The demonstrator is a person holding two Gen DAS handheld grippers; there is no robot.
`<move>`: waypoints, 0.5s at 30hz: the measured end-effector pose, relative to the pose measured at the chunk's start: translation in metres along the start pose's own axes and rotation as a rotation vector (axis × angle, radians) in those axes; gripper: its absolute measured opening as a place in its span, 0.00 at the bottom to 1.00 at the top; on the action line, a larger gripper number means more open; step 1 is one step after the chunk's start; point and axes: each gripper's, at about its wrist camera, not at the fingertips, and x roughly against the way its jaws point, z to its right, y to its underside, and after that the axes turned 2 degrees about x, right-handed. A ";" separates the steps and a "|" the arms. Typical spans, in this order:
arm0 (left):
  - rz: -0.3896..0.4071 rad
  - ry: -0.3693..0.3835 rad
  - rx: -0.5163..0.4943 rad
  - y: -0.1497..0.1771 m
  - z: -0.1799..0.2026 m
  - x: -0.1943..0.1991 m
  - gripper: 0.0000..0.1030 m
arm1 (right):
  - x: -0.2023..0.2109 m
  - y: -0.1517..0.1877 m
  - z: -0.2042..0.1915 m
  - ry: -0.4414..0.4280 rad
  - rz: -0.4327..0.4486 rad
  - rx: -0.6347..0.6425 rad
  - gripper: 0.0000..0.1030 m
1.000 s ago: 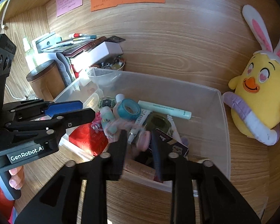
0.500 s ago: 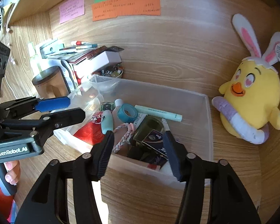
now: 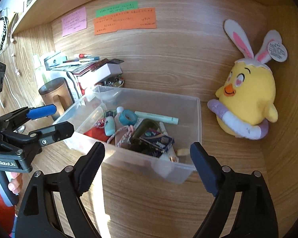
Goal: Organize objects
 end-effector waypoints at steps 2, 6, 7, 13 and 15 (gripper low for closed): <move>-0.005 -0.004 -0.006 0.003 0.002 0.000 0.94 | 0.001 0.004 0.001 -0.009 -0.004 -0.008 0.84; -0.005 -0.004 -0.012 0.007 0.005 0.002 0.94 | 0.005 0.008 0.004 -0.015 0.000 -0.016 0.84; -0.004 -0.003 -0.012 0.007 0.005 0.003 0.94 | 0.005 0.009 0.004 -0.015 0.001 -0.018 0.84; -0.004 -0.003 -0.017 0.009 0.009 0.004 0.94 | 0.008 0.011 0.006 -0.021 0.002 -0.031 0.84; -0.005 -0.002 -0.018 0.009 0.009 0.004 0.94 | 0.009 0.011 0.007 -0.024 0.003 -0.032 0.84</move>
